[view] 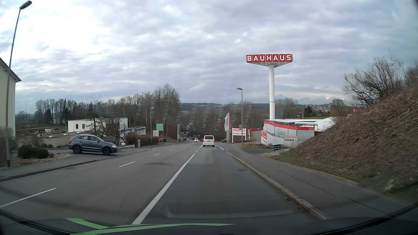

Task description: Follow the waypoints while adhering to traffic rules and regulations

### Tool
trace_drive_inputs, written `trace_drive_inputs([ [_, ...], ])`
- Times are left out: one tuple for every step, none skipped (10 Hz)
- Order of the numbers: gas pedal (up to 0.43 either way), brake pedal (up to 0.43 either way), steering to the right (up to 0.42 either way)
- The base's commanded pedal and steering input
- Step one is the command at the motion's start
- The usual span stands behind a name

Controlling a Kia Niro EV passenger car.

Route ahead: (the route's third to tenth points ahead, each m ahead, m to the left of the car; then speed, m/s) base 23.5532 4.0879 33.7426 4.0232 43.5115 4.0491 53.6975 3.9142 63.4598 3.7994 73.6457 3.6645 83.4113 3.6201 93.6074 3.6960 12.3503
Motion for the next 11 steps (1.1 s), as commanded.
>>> trace_drive_inputs([
  [0.0, 0.128, 0.001],
  [0.0, 0.128, 0.001],
  [0.0, 0.134, 0.001],
  [0.0, 0.134, 0.0],
  [0.0, 0.134, 0.001],
  [0.0, 0.14, 0.001],
  [0.0, 0.134, 0.001],
  [0.0, 0.134, 0.001],
  [0.0, 0.134, 0.001],
  [0.0, 0.134, 0.003],
  [0.0, 0.134, 0.004],
])
